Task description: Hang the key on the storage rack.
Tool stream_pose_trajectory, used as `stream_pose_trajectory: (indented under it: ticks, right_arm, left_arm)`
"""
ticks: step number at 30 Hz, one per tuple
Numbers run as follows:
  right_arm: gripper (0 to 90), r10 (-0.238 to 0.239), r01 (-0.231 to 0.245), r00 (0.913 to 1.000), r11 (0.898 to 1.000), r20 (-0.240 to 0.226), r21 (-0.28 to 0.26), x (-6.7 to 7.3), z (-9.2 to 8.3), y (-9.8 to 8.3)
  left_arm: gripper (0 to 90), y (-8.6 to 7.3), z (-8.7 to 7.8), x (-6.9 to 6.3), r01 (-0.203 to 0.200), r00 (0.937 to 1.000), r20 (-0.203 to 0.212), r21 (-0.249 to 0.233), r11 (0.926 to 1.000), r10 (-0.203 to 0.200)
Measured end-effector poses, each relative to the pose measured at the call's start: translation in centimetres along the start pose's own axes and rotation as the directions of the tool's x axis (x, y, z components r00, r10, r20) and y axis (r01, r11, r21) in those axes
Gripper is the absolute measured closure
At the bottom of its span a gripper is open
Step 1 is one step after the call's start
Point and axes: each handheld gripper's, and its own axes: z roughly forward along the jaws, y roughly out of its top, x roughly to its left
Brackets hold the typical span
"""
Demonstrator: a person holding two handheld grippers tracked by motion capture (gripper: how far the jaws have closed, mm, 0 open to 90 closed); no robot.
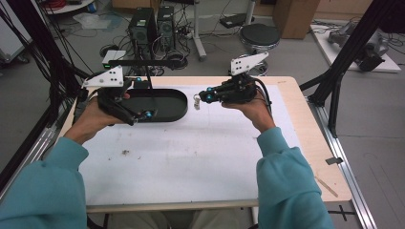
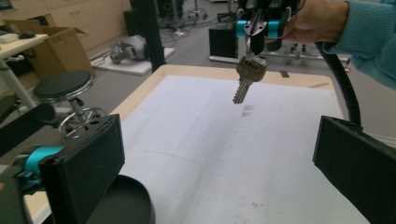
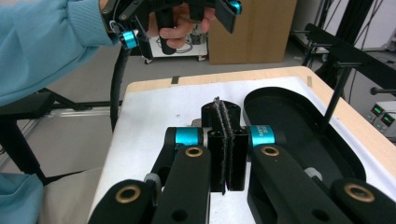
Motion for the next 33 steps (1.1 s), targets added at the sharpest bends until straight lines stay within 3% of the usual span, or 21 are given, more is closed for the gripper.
stream_pose_trajectory:
  ticks: [16,22,27,30,33]
  right_arm:
    - [90.0,-0.003,0.003,0.9989,1.0,-0.046,0.015,0.5,1.1,0.2]
    - [90.0,-0.005,0.006,0.9982,1.0,-0.059,0.02,0.5,1.5,0.2]
    - [90.0,-0.006,0.007,0.9982,1.0,-0.06,0.019,0.4,1.9,0.1]
    - [90.0,-0.006,0.007,0.9978,1.0,-0.066,0.02,0.4,2.2,0.1]
    - [90.0,0.001,0.001,0.9973,1.0,-0.074,0.023,0.4,2.4,0.2]
  left_arm:
    - [2.5,0.6,2.9,-0.3,0.028,0.9981,0.055,-0.002,0.9996,-0.028]
    - [2.5,0.5,3.5,-0.4,0.033,0.9953,0.09,0.012,0.9994,-0.034]
    - [2.7,0.6,3.8,-0.4,0.039,0.9946,0.095,0.026,0.9989,-0.041]
    - [14.5,0.9,4.2,-0.5,0.031,0.9924,0.118,0.024,0.9992,-0.034]
    - [15.4,1.1,4.7,-0.7,0.025,0.9904,0.135,0.037,0.999,-0.03]
